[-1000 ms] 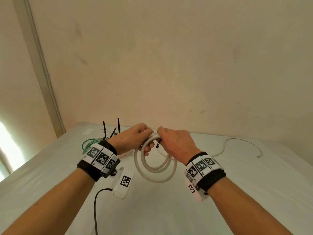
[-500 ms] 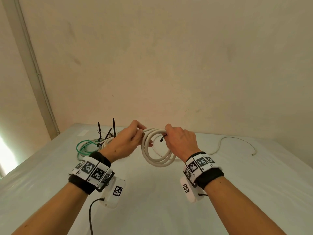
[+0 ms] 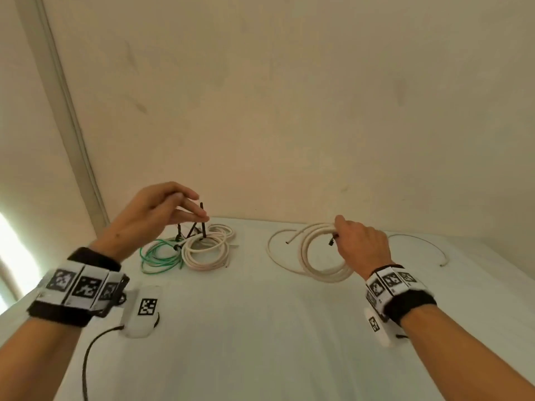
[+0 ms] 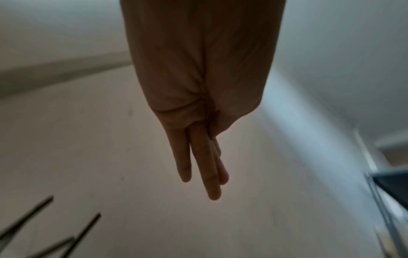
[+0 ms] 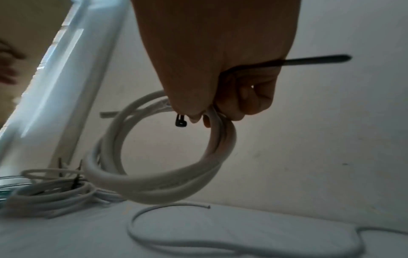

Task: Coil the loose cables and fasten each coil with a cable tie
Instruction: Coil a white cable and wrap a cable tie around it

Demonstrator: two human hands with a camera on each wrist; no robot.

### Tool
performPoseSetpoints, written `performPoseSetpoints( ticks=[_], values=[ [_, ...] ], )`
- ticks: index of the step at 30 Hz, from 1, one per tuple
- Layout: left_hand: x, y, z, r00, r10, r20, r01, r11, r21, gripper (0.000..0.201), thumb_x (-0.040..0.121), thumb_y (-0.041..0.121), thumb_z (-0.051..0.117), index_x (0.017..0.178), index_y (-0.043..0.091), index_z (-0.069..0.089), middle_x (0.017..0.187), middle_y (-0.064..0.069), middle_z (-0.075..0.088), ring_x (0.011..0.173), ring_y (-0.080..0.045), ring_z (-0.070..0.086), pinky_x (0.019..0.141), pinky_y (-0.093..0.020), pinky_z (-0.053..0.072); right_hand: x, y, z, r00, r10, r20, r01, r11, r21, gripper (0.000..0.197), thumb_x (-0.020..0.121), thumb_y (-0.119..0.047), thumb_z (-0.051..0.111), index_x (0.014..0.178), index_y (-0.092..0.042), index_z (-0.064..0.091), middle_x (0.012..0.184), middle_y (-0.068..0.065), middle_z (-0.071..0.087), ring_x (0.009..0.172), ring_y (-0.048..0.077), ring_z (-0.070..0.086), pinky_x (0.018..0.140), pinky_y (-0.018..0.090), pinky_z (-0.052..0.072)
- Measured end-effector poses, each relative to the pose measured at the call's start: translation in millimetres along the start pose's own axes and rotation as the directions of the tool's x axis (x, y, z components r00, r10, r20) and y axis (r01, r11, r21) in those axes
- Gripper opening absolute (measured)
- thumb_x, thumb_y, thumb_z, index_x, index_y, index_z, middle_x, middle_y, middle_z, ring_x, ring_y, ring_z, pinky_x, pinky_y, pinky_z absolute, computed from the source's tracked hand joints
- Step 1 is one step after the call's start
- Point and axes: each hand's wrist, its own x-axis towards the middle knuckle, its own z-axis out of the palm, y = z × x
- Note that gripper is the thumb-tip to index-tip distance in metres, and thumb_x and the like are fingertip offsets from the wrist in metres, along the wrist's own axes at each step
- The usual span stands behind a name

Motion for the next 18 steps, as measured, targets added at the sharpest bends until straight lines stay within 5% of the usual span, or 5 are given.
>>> performPoseSetpoints(
  ticks=[9,13,18],
  values=[
    [56,6,100,0.968,0.058,0.243,-0.127,0.951,0.28,0.03,0.106,0.006,0.04,0.122,0.007,0.065,0.105,-0.005,0.076,0.098,-0.017,0.073,0.096,-0.039,0.056,15,-32,-12,0.99,-0.112,-0.081,0.11,0.994,-0.029,0.02,0.111,-0.027,0.036,0.117,-0.015,0.051,0.097,0.004,0.07,0.081,0.033,0.068,0.06,0.034,0.034],
    [71,7,127,0.932,0.059,0.357,-0.246,0.827,0.506,0.029,0.108,0.025,0.049,0.123,0.01,0.069,0.104,-0.001,0.073,0.092,-0.017,0.066,0.076,-0.024,0.049,18,-35,-18,0.987,-0.114,-0.111,0.116,0.993,0.007,0.021,0.111,-0.029,0.036,0.116,-0.016,0.051,0.097,0.004,0.07,0.081,0.034,0.069,0.061,0.034,0.034],
    [80,4,146,0.948,0.054,0.315,-0.227,0.807,0.545,0.029,0.109,0.027,0.045,0.112,0.009,0.068,0.094,-0.004,0.07,0.084,-0.022,0.063,0.075,-0.033,0.048,11,-40,-27,0.985,-0.11,-0.135,0.116,0.993,0.037,0.021,0.108,-0.032,0.04,0.116,-0.016,0.05,0.093,0.006,0.071,0.077,0.035,0.067,0.06,0.034,0.033]
  ],
)
